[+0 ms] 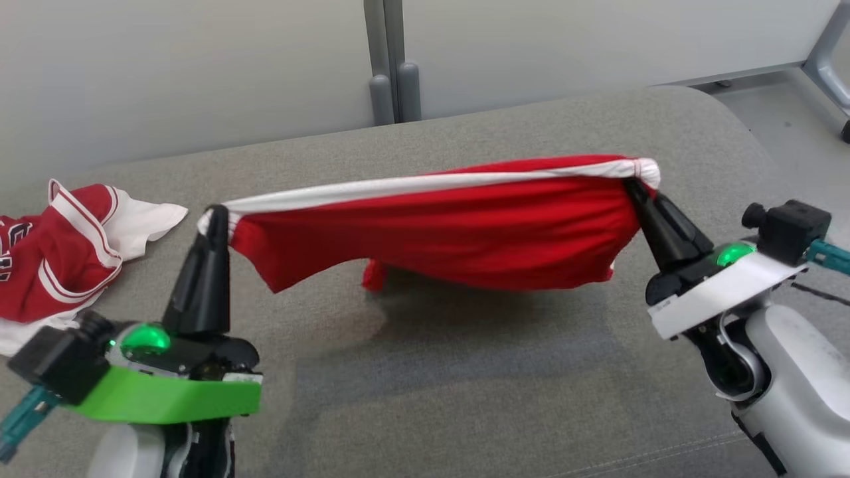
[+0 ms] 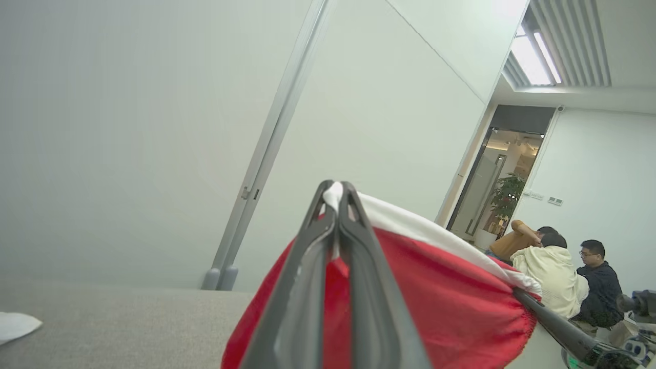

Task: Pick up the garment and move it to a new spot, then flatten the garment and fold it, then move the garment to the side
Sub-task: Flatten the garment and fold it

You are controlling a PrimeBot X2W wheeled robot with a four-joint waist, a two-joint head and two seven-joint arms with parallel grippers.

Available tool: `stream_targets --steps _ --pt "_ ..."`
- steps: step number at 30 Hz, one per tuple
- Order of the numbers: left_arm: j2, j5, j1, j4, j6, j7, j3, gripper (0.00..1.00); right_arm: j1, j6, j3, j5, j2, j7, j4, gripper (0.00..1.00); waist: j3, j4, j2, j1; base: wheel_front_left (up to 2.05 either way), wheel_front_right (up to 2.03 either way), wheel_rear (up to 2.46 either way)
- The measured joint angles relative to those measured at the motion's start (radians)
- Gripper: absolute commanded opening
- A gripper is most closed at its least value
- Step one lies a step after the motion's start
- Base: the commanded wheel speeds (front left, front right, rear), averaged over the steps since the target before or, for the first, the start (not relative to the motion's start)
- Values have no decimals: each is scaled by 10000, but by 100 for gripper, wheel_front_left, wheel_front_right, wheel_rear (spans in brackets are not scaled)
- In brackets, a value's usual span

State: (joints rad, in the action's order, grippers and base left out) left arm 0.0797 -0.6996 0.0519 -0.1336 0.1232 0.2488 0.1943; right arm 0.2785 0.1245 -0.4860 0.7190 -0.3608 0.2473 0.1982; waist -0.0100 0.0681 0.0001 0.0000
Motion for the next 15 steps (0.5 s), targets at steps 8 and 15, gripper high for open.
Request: stream_targets --steps 8,15 --pt "316 464 526 -3003 10 33 -514 0 198 15 880 48 -497 71 -2424 0 484 180 0 0 0 0 0" --pt "585 -90 558 -3342 10 -811 88 0 -223 13 583 763 -1057 -487 -2738 0 508 247 0 0 0 0 0"
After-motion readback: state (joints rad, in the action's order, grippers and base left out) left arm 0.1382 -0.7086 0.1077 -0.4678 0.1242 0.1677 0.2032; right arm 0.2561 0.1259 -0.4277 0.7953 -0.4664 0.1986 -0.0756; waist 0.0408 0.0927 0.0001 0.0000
